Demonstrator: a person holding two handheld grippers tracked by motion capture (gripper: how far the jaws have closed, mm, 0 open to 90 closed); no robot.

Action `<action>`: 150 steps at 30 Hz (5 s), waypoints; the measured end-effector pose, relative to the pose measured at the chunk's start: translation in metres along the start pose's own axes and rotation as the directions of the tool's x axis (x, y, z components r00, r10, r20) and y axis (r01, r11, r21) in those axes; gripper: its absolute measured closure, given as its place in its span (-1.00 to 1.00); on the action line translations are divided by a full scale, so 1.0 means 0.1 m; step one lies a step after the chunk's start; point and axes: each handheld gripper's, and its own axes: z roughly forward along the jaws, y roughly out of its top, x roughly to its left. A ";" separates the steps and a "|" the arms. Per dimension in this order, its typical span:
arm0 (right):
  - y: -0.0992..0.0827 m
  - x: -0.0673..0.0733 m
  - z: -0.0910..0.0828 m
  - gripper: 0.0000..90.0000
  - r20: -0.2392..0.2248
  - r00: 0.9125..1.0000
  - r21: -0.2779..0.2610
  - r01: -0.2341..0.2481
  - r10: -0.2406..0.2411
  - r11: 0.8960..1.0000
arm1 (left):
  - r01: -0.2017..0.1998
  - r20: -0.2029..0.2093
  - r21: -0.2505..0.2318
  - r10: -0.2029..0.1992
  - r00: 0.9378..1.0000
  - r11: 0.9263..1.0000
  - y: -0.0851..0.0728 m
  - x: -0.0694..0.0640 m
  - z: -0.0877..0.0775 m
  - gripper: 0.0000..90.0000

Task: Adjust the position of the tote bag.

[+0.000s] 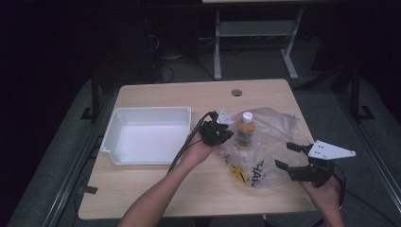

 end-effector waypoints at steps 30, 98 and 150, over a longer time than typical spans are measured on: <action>-0.02 0.00 0.07 -0.49 -0.012 1.000 0.053 0.002 -0.002 0.999 | -0.002 0.123 0.142 -0.016 0.992 0.990 -0.40 -0.12 0.04 0.61; 0.01 0.06 0.12 -0.48 -0.083 0.996 0.060 0.016 -0.011 0.998 | 0.010 -0.024 0.275 -0.003 1.000 0.961 -0.14 0.09 0.19 0.87; -0.02 -0.01 0.00 -0.27 -0.093 0.995 0.053 -0.017 0.022 0.998 | -0.119 -0.069 0.118 0.128 0.989 0.986 0.71 -0.12 -0.07 0.95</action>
